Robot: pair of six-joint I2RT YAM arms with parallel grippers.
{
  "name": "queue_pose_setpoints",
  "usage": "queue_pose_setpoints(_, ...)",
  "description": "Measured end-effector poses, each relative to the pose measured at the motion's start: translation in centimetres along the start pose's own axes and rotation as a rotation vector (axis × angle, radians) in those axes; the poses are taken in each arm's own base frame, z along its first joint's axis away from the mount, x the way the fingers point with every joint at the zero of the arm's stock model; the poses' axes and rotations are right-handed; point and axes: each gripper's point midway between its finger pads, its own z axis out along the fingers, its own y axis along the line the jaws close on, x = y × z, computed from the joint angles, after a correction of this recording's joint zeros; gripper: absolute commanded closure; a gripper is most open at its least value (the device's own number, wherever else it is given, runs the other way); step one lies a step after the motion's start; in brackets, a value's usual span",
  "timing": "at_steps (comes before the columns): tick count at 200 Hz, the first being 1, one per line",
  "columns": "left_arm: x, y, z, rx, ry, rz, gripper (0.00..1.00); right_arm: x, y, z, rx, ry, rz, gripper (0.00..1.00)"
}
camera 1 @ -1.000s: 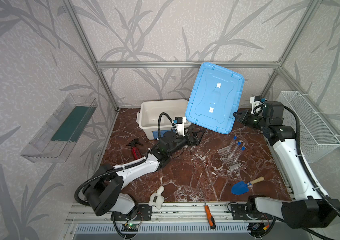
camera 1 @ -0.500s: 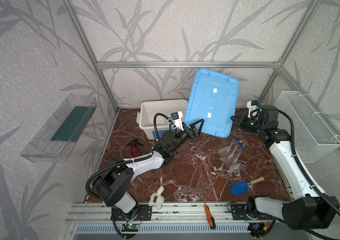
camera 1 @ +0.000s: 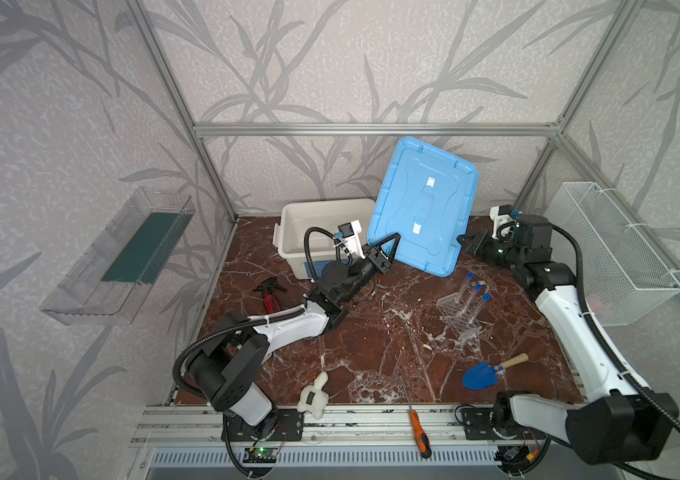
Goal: Organize the chemistry lab equipment
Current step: 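Grasp the raised lid edge with the left gripper while the right holds it, then lower the blue lid flat with both grippers, swinging it toward the bin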
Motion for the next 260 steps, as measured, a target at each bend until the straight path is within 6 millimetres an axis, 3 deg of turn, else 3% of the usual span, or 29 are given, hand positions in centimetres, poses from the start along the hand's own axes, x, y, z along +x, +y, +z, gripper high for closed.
queue_pose_setpoints(9, 0.1, 0.0, -0.1, -0.013, 0.010, 0.014, 0.94, 0.3, -0.1, 0.1, -0.001, 0.007, -0.001, 1.00)
queue_pose_setpoints(13, 0.1, 0.0, -0.1, -0.013, 0.013, 0.026, 0.96, 0.3, 0.0, 0.1, -0.004, 0.010, -0.003, 0.95)
queue_pose_setpoints(30, -0.4, -0.3, -0.5, -0.037, 0.024, 0.067, 1.00, 0.5, 0.6, 0.4, -0.033, 0.025, -0.009, 0.42)
queue_pose_setpoints(43, -0.6, -0.4, -0.9, -0.066, 0.049, 0.139, 1.00, 0.5, 0.9, 0.7, -0.041, 0.051, -0.010, 0.15)
queue_pose_setpoints(53, -0.7, -0.4, -1.2, -0.101, 0.079, 0.207, 1.00, 0.2, 1.3, 0.9, -0.046, 0.063, -0.017, 0.00)
queue_pose_setpoints(81, -2.3, -1.6, -1.8, -0.172, 0.155, 0.460, 1.00, -1.6, 3.2, -0.1, -0.075, 0.044, -0.038, 0.01)
queue_pose_setpoints(113, -4.7, -3.0, -2.9, -0.240, 0.203, 0.740, 1.00, -5.7, 6.7, -3.6, -0.162, -0.030, -0.041, 0.01)
queue_pose_setpoints(135, -5.2, -2.5, -4.1, -0.314, 0.254, 0.908, 1.00, -7.5, 8.4, -5.6, -0.209, -0.073, -0.043, 0.01)
queue_pose_setpoints(158, -4.3, -1.1, -5.5, -0.373, 0.328, 1.034, 1.00, -7.8, 9.5, -6.4, -0.241, -0.071, -0.031, 0.01)
queue_pose_setpoints(186, -0.7, -0.8, -7.0, -0.378, 0.438, 1.189, 1.00, -7.9, 10.2, -6.6, -0.252, -0.037, -0.014, 0.01)
queue_pose_setpoints(219, 4.2, -1.6, -8.5, -0.317, 0.527, 1.339, 1.00, -7.5, 9.0, -5.3, -0.211, 0.024, 0.017, 0.00)
queue_pose_setpoints(260, 3.2, -0.7, -9.2, -0.398, 0.508, 1.418, 1.00, -5.3, 5.6, -3.4, -0.107, 0.121, 0.051, 0.01)
